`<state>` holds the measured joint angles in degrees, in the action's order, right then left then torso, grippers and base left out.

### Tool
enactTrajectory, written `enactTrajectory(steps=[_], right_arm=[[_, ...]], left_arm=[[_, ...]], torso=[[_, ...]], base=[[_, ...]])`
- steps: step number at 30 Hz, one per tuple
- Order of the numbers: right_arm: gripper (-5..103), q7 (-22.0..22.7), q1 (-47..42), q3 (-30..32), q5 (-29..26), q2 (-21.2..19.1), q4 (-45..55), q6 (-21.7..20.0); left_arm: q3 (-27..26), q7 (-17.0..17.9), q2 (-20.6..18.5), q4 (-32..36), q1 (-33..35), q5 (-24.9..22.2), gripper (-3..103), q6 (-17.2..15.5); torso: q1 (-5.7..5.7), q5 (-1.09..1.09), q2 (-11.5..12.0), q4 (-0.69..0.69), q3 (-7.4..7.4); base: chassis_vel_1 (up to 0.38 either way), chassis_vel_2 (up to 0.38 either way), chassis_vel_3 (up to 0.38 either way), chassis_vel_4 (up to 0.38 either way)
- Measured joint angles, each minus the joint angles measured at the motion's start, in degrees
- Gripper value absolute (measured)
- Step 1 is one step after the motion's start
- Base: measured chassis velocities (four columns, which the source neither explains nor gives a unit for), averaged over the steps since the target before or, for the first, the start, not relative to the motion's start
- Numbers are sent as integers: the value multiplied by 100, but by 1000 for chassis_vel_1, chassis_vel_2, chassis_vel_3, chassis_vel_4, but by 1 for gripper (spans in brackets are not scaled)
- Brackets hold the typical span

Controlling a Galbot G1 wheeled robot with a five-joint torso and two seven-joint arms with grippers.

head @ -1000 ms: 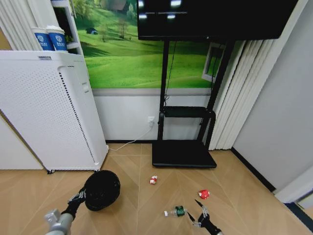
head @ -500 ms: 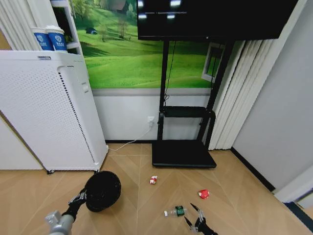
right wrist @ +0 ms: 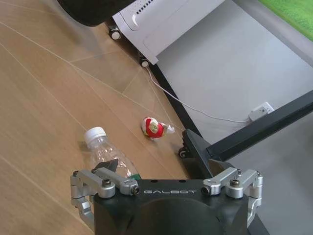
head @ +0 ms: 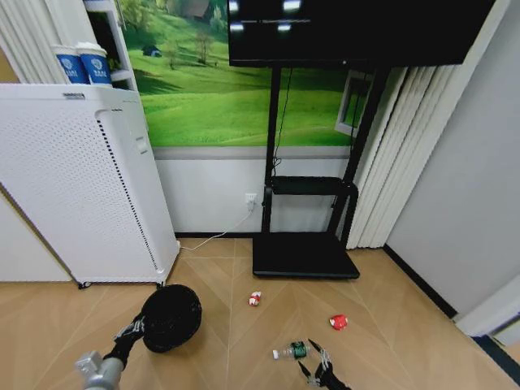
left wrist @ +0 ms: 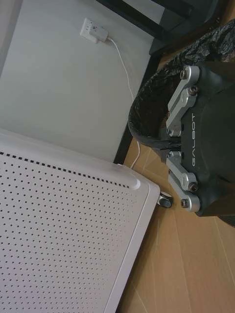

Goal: Pick up the trash bin and place the garbage on the floor into it.

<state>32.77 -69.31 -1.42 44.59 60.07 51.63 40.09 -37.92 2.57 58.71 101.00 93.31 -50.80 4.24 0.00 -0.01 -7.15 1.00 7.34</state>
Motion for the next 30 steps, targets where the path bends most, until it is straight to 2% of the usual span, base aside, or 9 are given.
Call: enactTrajectory(steps=[13,15,30], right_arm=[[100,-8,362,-456,-148,10,-232,4],[100,-9,344,-604,-354,13,-285,-62],[100,-11,740,-1198,-707,80,-671,-175]], left_arm=[[-33,-33,57,20,53,26,7,37],[-39,-38,65,21,61,25,7,38],[-50,-77,87,-22,67,-7,7,72]], torso=[[0,1,0,-1,0],[0,1,0,1,0],[0,1,0,0,0]], base=[[0,0,0,0],[0,0,0,0],[0,0,0,0]])
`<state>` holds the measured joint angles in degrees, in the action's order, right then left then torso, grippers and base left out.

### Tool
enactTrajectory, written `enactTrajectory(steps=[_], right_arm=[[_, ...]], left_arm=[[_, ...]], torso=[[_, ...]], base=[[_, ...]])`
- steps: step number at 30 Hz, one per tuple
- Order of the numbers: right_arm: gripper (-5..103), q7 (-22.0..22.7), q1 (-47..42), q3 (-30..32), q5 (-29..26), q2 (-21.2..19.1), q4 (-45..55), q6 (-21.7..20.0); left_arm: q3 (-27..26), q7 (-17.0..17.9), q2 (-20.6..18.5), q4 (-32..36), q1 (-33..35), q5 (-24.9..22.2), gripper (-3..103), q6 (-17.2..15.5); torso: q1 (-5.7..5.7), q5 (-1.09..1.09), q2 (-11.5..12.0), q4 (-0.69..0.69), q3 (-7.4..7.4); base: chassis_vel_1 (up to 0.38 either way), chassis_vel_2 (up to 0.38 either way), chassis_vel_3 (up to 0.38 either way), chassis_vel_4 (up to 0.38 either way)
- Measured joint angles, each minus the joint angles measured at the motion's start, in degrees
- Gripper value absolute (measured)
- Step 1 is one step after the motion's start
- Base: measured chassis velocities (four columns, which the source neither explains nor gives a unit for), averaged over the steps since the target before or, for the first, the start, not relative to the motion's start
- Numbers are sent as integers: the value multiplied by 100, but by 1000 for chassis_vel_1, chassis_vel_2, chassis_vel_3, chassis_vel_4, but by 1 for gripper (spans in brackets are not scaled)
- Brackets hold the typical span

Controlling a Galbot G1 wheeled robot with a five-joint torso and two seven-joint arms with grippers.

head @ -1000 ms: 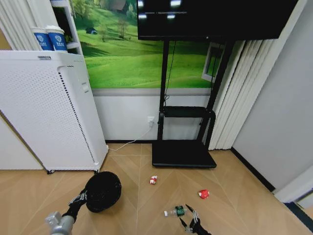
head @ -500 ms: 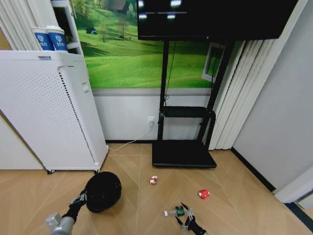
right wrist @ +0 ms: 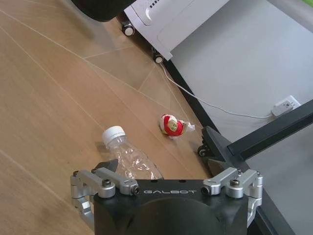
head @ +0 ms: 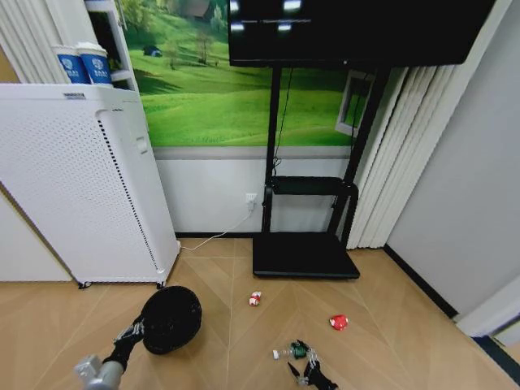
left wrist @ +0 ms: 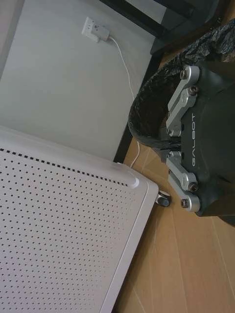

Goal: Pick up the trash bin and place the garbage on the floor into it.

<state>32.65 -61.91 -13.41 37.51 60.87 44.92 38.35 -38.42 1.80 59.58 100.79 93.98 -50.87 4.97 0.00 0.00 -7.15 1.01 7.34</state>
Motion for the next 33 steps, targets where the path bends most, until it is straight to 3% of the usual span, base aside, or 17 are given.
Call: enactTrajectory(steps=[33], right_arm=[[100,44,559,-1114,-794,375,-607,-107]], left_arm=[[-25,-100,-8,-164,-40,-128,7,79]], torso=[[0,1,0,0,0]], base=[[0,0,0,0]])
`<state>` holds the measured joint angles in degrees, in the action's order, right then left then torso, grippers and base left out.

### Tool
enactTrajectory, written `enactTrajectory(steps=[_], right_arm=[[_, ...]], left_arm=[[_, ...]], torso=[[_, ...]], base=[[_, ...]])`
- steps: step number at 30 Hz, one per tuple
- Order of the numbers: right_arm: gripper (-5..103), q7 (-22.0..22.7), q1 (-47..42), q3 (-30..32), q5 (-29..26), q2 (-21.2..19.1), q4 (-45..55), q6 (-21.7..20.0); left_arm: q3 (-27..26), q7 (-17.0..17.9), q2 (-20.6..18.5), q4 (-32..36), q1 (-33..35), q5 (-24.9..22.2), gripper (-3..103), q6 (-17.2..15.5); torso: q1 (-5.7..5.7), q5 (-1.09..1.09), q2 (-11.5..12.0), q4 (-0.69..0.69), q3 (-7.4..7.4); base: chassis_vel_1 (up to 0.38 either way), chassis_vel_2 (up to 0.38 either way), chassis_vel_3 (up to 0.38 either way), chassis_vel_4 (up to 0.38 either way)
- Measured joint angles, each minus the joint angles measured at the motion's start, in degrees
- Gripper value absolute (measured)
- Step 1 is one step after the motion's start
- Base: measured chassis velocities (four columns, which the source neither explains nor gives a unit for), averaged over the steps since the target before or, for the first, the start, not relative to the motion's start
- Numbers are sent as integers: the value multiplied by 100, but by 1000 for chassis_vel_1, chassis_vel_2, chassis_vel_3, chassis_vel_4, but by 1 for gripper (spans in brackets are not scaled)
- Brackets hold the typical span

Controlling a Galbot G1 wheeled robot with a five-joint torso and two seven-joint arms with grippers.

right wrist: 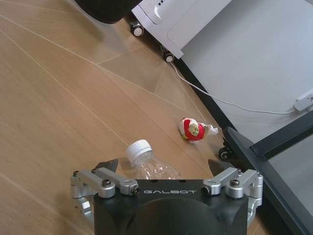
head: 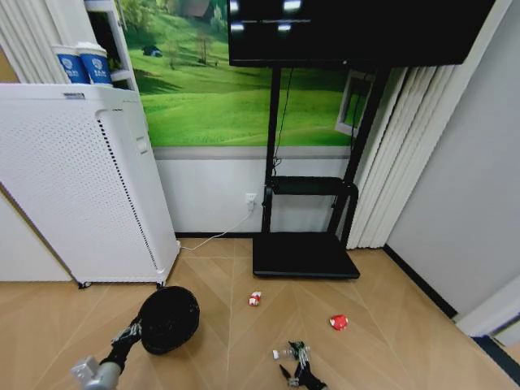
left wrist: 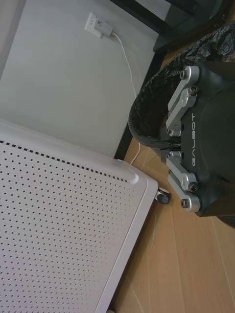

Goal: Pick up the trash bin and place the garbage on the floor into it.

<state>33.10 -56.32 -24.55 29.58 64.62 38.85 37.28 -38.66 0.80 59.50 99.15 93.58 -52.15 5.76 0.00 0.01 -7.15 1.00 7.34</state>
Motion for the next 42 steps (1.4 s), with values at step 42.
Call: enactTrajectory(steps=[42], right_arm=[[80,27,529,-597,-1046,497,-737,-154]], left_arm=[[-35,-140,11,-36,140,-83,7,148]], torso=[[0,-1,0,0,0]], base=[[0,0,0,0]])
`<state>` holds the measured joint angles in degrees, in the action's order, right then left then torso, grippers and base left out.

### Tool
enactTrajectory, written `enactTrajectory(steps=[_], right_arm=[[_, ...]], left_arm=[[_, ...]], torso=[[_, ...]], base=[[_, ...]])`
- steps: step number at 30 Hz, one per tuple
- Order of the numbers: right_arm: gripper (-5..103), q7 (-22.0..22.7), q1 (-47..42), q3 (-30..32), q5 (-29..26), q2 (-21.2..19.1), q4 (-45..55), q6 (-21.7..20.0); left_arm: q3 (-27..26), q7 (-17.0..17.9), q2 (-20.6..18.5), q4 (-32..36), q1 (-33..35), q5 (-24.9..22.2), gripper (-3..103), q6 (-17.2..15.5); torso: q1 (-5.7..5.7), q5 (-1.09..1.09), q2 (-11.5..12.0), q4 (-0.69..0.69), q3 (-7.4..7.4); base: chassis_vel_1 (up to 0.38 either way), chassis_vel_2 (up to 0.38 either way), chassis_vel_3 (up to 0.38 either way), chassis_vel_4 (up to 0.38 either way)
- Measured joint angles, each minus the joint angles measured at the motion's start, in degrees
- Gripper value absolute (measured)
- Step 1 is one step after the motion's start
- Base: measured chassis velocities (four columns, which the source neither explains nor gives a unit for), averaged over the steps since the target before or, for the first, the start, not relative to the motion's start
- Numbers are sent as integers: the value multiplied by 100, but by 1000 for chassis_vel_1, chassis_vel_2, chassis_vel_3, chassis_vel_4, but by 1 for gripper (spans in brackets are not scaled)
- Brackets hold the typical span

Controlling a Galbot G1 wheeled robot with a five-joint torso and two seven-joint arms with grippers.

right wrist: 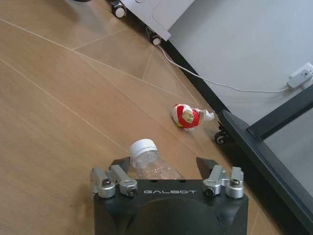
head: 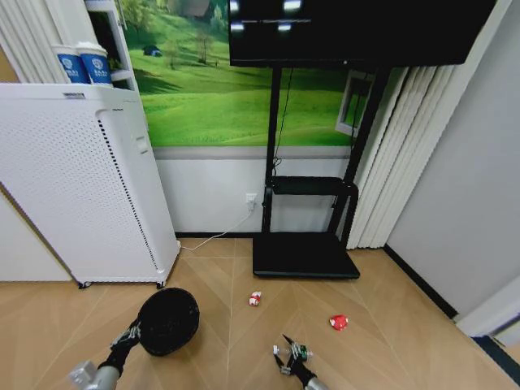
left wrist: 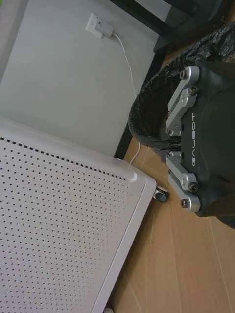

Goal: Pick up the trash bin and place the garbage on the floor into it.

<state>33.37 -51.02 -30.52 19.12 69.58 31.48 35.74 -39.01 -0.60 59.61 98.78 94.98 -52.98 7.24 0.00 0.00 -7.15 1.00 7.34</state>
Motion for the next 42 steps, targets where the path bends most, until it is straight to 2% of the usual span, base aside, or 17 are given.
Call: enactTrajectory(steps=[1,2,4,8,13,16,18,25,27,30,31,34,37,38,40,41,42], right_arm=[[70,-1,-1,0,-37,-7,1,-8],[70,-1,-1,0,-37,-7,1,-8],[58,-6,0,13,-75,-49,4,-11],[48,-8,-9,46,-132,-82,37,-11],[26,-50,-63,152,-164,-133,95,16],[21,-78,-82,199,-165,-143,97,25],[5,-113,-102,309,-154,-146,102,68],[-2,-108,-145,405,-143,-216,219,119],[9,-90,-166,427,-146,-263,286,126],[14,-79,-174,437,-146,-283,313,126],[25,-46,-188,476,-149,-338,374,126],[30,-5,-217,558,-171,-446,472,117],[47,73,-232,672,-184,-462,502,25],[47,73,-232,672,-184,-462,502,25],[58,111,-179,674,-183,-438,477,-27],[58,111,-179,674,-183,-438,477,-27],[64,123,-146,668,-183,-427,456,-46]], left_arm=[[-5,-2,16,34,30,5,7,5],[-5,-2,16,34,30,5,7,5],[-14,-10,34,76,76,17,7,19],[-29,-15,46,106,108,25,7,29],[-45,-12,66,187,144,30,7,39],[-46,-11,80,203,156,37,7,39],[-45,-11,110,223,172,66,7,39],[-18,-10,155,242,170,113,7,39],[-5,-7,169,242,163,135,7,39],[2,-6,175,242,158,142,7,39],[13,-4,192,242,149,159,7,36],[29,11,226,259,137,199,7,25],[34,20,241,263,129,227,7,23],[34,20,241,263,129,227,7,23],[33,21,241,268,129,228,7,23],[33,21,241,268,129,228,7,23],[31,21,241,274,129,227,7,22]], torso=[[0,0,0,0,0],[0,0,0,0,0],[0,0,0,1,0],[0,0,0,0,0],[0,1,0,1,0],[0,0,0,1,0],[0,0,0,1,0],[0,0,0,0,0],[0,0,0,0,0],[0,-1,0,1,0],[0,-1,0,1,0],[0,0,0,0,0],[0,0,0,1,0],[0,0,0,1,0],[0,0,0,0,0],[0,0,0,0,0],[0,0,0,0,0]], base=[[0,0,0,0],[0,0,0,0],[0,0,0,0],[0,0,0,0],[0,0,0,0],[0,0,0,0],[0,0,0,0],[0,0,0,0],[0,0,0,0],[0,0,0,0],[0,0,0,0],[0,0,0,0],[0,0,0,0],[0,0,0,0],[0,0,0,0],[0,0,0,0],[0,0,0,0]])
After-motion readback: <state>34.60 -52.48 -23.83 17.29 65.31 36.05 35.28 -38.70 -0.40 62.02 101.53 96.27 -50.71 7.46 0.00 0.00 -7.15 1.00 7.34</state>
